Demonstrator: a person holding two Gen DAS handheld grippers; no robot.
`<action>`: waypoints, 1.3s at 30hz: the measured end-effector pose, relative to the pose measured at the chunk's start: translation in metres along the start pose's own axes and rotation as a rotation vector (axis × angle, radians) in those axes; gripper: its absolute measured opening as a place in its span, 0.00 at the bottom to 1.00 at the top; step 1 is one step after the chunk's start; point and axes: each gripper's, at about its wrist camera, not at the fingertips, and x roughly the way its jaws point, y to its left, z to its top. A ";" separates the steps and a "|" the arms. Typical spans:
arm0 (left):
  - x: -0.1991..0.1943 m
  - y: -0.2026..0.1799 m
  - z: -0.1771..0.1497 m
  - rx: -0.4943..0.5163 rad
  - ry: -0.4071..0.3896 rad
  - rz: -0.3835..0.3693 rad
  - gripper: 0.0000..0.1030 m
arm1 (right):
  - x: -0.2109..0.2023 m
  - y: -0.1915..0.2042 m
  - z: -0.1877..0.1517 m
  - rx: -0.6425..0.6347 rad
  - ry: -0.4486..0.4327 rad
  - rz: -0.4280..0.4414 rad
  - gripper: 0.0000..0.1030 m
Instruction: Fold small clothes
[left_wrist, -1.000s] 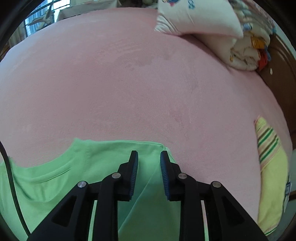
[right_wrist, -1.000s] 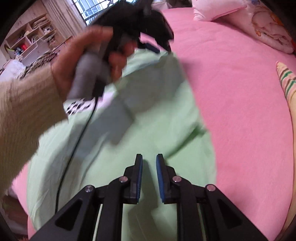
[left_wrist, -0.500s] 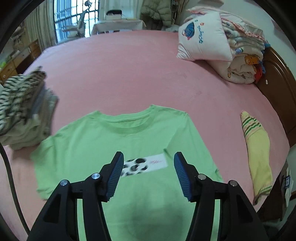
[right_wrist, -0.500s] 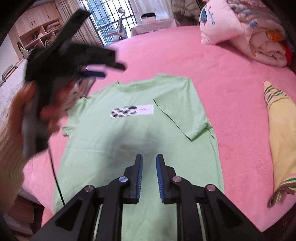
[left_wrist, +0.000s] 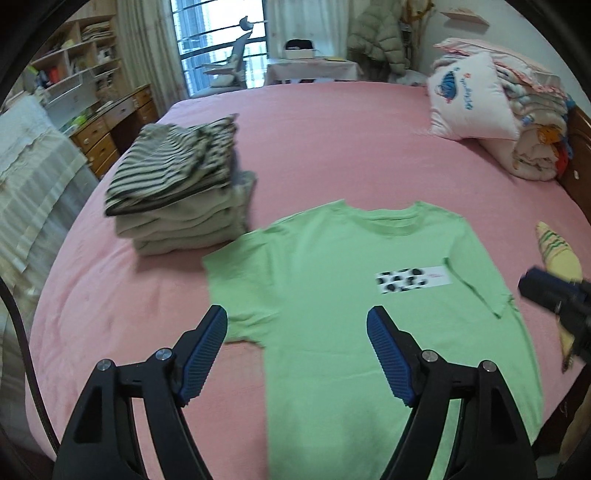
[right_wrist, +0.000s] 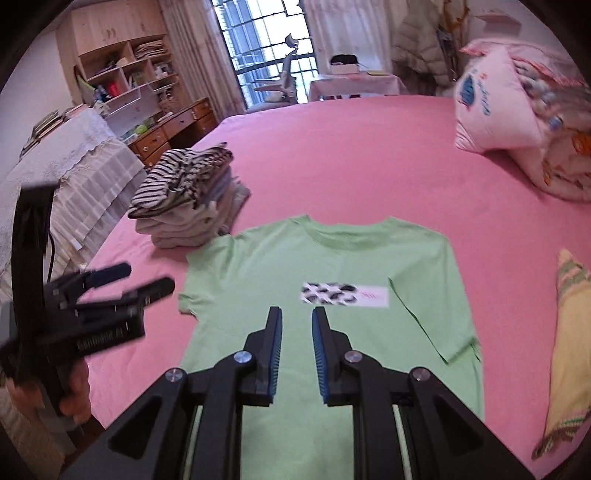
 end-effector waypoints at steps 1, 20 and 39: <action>0.002 0.010 -0.003 -0.011 -0.002 0.012 0.75 | 0.006 0.009 0.006 -0.010 -0.002 0.010 0.16; 0.151 0.140 -0.077 -0.495 0.158 -0.160 0.79 | 0.195 0.116 0.038 -0.132 0.212 0.186 0.16; 0.199 0.129 -0.088 -0.626 0.031 -0.364 0.29 | 0.348 0.237 0.048 -0.493 0.383 0.107 0.34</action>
